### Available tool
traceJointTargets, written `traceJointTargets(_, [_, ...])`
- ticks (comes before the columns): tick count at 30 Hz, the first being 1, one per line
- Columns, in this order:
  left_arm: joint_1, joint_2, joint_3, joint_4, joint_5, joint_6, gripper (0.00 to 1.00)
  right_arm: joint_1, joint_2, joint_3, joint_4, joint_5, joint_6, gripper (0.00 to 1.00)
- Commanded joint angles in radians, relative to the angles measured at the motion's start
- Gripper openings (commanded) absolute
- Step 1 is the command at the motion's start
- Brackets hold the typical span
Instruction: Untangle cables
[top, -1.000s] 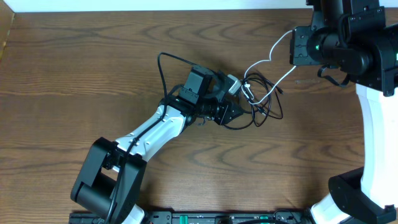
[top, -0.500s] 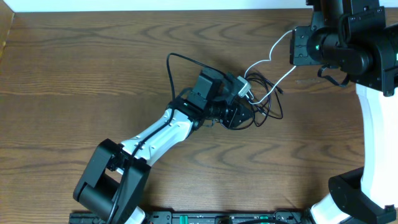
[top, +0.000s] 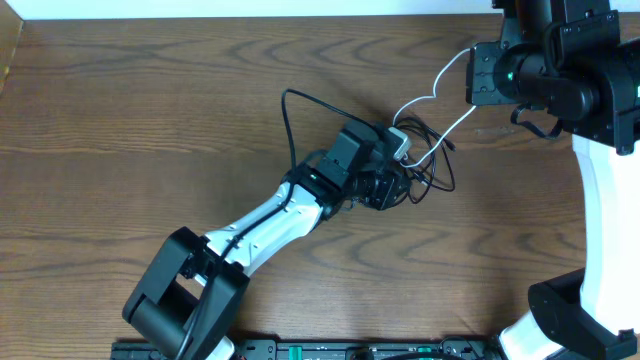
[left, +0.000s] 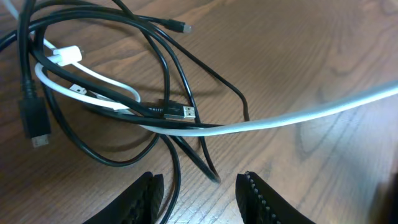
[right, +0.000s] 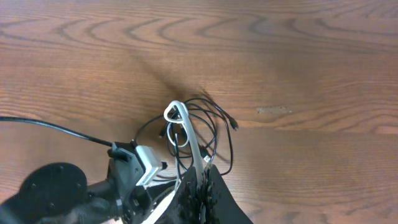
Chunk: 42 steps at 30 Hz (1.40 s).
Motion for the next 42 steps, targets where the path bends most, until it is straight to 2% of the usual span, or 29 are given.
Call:
traceJointTargets(1, [-0.016,0.01,-0.003,0.008,-0.117,-0.056,0.43,-0.006,-0.001,0.012,0.0,0.019,-0.013,0.01])
traceJointTargets(5, [-0.017,0.046,-0.003,0.041,-0.131,-0.112,0.43,-0.006,-0.001,0.012,0.0,0.018,-0.013,0.01])
traceJointTargets(15, [-0.017,0.12,-0.003,0.109,-0.13,-0.148,0.43,-0.006,-0.001,0.012,0.0,0.019,-0.013,0.01])
traceJointTargets(17, [-0.017,0.12,-0.003,0.11,-0.13,-0.148,0.38,-0.006,-0.001,0.012,0.0,0.019,-0.013,0.01])
traceJointTargets(20, [-0.017,0.12,-0.003,0.107,-0.13,-0.148,0.19,-0.006,-0.001,0.012,0.0,0.019,-0.013,0.01])
traceJointTargets(21, [-0.017,0.12,-0.003,0.105,-0.13,-0.148,0.1,-0.006,-0.001,0.012,0.0,0.019,-0.013,0.01])
traceJointTargets(23, [-0.016,0.12,-0.003,0.097,-0.13,-0.148,0.08,-0.006,-0.001,0.012,0.0,0.019,-0.013,0.01])
traceJointTargets(28, [0.022,0.095,-0.003,-0.003,-0.147,-0.146,0.08,-0.017,-0.001,0.011,0.0,0.074,-0.003,0.01])
traceJointTargets(32, [0.111,0.027,-0.003,-0.165,-0.233,-0.131,0.08,-0.056,-0.001,0.01,-0.005,0.101,0.01,0.01])
traceJointTargets(35, [0.191,-0.047,-0.003,-0.256,-0.277,-0.071,0.08,-0.099,0.0,0.007,-0.013,0.102,0.01,0.01])
traceJointTargets(38, [0.274,-0.137,-0.003,-0.302,-0.279,-0.026,0.08,-0.156,0.001,-0.009,-0.016,0.101,0.016,0.01])
traceJointTargets(42, [0.36,-0.251,-0.003,-0.32,-0.226,-0.026,0.08,-0.196,0.001,-0.061,-0.018,0.082,0.025,0.01])
